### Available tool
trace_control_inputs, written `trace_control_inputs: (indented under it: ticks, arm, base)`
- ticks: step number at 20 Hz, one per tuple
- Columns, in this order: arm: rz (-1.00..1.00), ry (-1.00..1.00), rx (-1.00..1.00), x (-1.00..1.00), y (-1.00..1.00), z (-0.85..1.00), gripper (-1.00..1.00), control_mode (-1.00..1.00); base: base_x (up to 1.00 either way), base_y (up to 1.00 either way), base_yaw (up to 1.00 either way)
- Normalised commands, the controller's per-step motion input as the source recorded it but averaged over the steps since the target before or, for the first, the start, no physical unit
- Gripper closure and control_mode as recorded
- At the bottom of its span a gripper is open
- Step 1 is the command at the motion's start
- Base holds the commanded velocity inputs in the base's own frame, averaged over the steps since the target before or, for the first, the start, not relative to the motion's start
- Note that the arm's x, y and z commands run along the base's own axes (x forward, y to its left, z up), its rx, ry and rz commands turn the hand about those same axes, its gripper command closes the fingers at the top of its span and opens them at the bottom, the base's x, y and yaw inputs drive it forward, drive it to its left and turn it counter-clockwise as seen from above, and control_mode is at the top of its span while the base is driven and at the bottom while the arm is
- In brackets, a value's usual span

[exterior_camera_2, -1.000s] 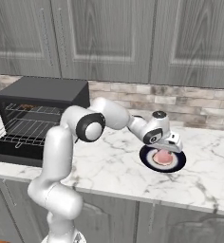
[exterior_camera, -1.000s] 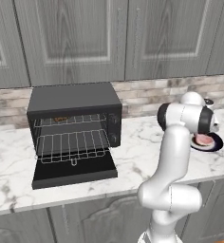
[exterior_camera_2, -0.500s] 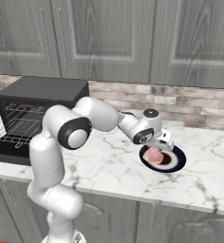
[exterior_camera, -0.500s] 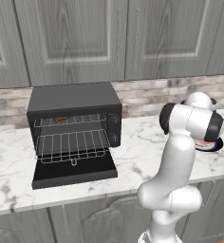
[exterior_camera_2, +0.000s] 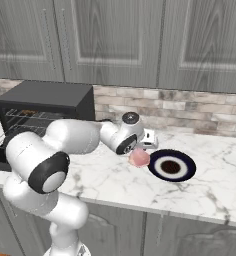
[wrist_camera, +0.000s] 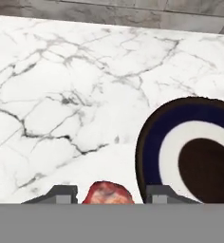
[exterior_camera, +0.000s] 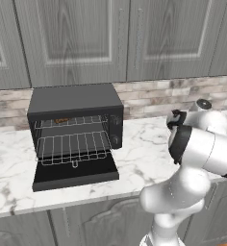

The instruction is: Open the toaster oven door. Place the bread on the top rack in the toaster oven and place the steak on the bottom rack.

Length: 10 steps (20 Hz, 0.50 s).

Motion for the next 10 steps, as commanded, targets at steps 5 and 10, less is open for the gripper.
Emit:
trace_control_inputs:
  ticks: [5,10]
  arm:
    - [0.32,-0.03,-0.13,-0.03,1.00,0.55,1.00,-1.00]
    - [0.32,0.00,-0.12,-0.13,1.00,0.22,1.00,-1.00]
  base:
    - [0.00,0.00,0.00]
    - [0.00,0.00,0.00]
